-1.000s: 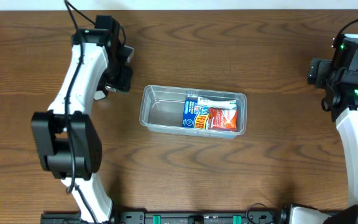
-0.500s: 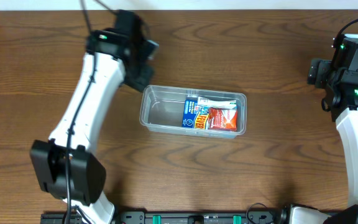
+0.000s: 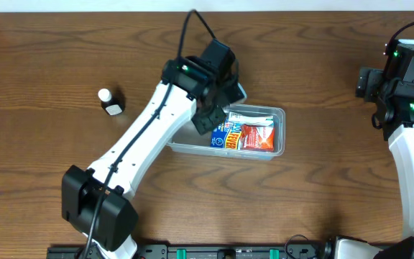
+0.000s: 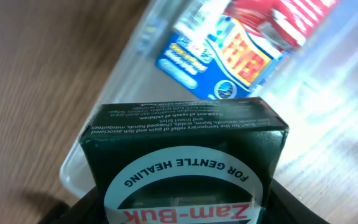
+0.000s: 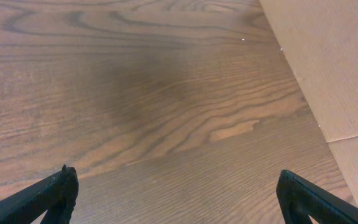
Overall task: Pack container
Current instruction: 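Carry the Zam-Buk box right and lower it into the container, then press the Zam-Buk box down beside the Panadol packet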
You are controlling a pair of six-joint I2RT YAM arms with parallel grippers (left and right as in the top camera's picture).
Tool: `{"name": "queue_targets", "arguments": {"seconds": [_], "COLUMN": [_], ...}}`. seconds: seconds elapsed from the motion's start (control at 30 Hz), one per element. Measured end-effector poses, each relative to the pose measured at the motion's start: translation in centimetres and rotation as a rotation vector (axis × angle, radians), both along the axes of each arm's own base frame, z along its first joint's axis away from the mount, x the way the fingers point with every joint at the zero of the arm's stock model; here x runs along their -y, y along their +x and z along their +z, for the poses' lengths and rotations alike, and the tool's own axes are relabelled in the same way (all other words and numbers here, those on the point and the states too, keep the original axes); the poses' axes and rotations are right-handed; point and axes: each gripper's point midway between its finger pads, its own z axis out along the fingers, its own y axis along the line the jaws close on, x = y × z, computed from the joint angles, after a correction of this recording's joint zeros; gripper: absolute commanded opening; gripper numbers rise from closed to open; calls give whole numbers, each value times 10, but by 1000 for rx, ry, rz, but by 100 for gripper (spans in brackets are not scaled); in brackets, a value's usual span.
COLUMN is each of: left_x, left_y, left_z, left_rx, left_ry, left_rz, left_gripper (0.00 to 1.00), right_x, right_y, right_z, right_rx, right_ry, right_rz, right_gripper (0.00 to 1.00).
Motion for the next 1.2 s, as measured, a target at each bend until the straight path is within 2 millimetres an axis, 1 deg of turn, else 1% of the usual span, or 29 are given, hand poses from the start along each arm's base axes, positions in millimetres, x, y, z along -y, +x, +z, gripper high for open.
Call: {"name": "queue_targets", "arguments": {"seconds": [0.17,0.4,0.5,0.63,0.8,1.2], "left_x": [11,21,27,36,48,53], "left_y": [-12,-11,-12,-19,-29,-26], "left_z": [-9,-21,-30,-43,-58,-60], "left_rx": [-48,-57,-68,-94,-124,-102], "left_ry": [-44,-72,-64,-43,-23,-23], "left_rz": [-114,-182,-217,-295,-395,-464], "left_gripper": [47,47,47,45,44,43], "right_x": [0,0,0,0,0,0], "right_y": [0,0,0,0,0,0], "right_z": [0,0,0,0,0,0], "right_rx": [0,0,0,0,0,0], "right_ry": [0,0,1,0,0,0], "right_rz": [0,0,0,0,0,0], "right_gripper": [99,99,99,99,99,99]}}
